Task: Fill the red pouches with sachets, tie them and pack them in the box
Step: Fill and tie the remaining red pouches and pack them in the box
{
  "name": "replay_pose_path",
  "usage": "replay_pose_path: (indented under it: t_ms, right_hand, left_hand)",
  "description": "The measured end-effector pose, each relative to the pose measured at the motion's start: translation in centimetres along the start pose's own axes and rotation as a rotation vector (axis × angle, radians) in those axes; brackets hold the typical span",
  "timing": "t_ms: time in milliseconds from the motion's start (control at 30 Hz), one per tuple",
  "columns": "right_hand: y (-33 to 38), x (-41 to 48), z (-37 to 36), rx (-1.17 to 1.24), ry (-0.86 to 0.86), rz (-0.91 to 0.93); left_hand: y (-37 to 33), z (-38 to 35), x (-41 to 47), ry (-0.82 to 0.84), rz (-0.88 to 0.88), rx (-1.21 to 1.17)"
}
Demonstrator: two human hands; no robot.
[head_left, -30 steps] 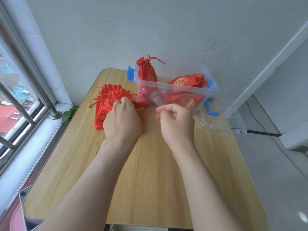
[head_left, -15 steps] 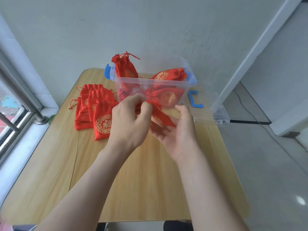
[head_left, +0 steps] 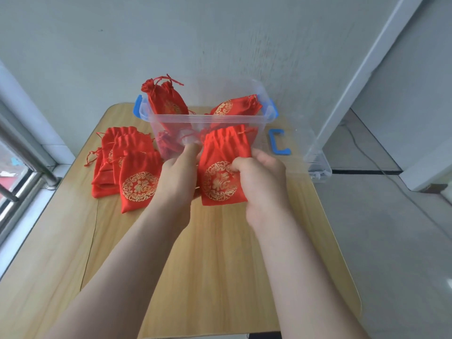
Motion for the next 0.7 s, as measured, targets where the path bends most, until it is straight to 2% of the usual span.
replay_pose_path:
  t_ms: [267, 433, 567, 700]
  right_hand:
    - [-0.3, 0.7, 0.3, -0.176, 0.036, 0.057]
    - [-0.1, 1.2, 0.4, -0.149, 0.017, 0.087]
    - [0.0, 1.2, 0.4, -0.173, 0.001, 0.114]
    - [-0.2, 1.1, 0.3, -0.197, -0.010, 0.106]
  left_hand:
    - [-0.7, -0.6, 1.0, -0.057, -0.106, -0.077]
    - [-1.2, -1.2, 0.3, 0.002, -0.123, -0.071]
    - [-1.5, -1.2, -0.5, 0.032, -0.211, -0.053]
    - [-1.6, -1.1, -0.8, 0.056, -0.200, -0.045]
Point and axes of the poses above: each hand's wrist, its own x-axis towards the middle knuckle, its own z-axis out of the back of the hand, y = z × x, the point moved 5 cm from there along x, towards the middle knuckle, and after that the axes turned 1 degree about x, right-handed, at the moved point
